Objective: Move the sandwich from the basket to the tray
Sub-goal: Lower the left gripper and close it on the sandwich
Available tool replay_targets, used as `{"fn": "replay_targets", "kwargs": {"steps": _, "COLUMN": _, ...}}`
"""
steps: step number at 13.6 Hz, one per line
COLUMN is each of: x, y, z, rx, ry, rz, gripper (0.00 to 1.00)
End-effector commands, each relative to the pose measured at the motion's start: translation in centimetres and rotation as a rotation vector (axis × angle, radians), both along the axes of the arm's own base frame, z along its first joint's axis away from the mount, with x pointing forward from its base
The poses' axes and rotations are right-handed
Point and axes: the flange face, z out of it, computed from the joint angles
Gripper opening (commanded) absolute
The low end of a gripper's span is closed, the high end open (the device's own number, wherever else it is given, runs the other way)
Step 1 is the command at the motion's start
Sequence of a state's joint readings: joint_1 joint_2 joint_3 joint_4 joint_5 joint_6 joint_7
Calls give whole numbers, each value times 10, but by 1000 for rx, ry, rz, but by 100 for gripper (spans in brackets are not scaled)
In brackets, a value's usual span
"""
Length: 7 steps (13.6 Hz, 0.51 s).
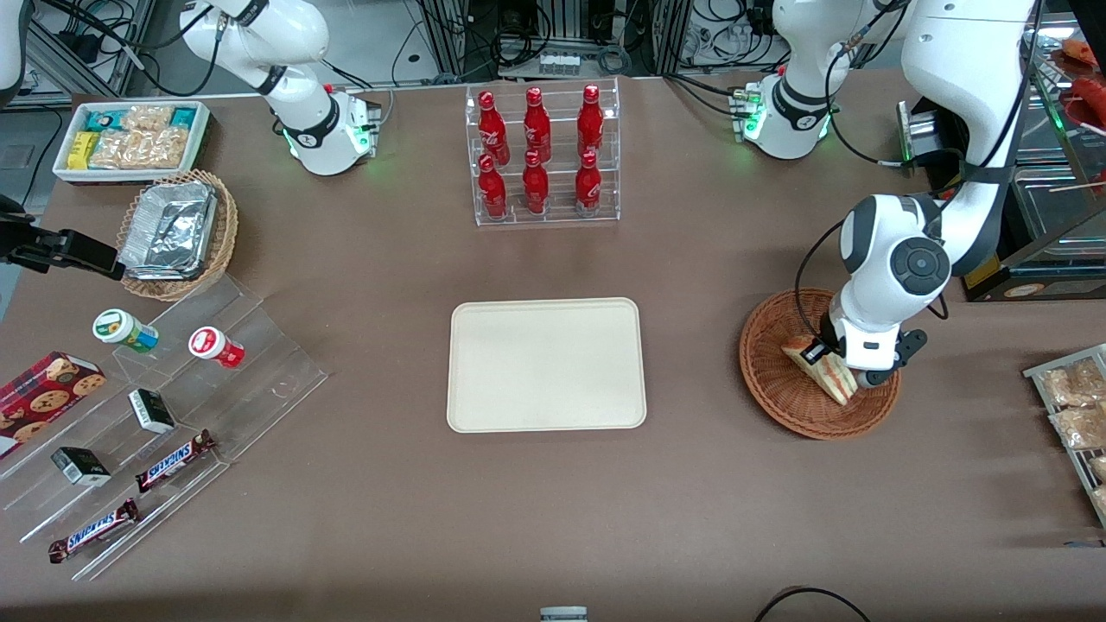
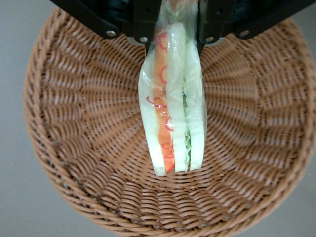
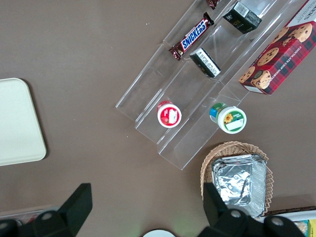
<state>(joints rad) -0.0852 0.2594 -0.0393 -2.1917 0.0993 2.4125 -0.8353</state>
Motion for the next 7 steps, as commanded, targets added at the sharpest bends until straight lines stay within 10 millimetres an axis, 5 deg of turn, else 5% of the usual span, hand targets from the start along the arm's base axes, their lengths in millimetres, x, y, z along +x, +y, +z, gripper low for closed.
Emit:
{"fn": "replay_targets", "kwargs": {"steps": 1, "x": -7, "y": 4, "z": 46, "rx": 42, "ry": 41, "rz": -68, "gripper": 0}}
{"fn": "replay_targets", "kwargs": {"steps": 4, "x": -5, "y": 4, "z": 99, "rx": 57, "ry": 78, "rz": -129, "gripper": 0}}
{"fn": "replay_targets", "kwargs": {"steps": 7, "x": -3, "y": -46, "z": 138, "rx": 45, "ry": 63, "rz": -297, "gripper": 0}}
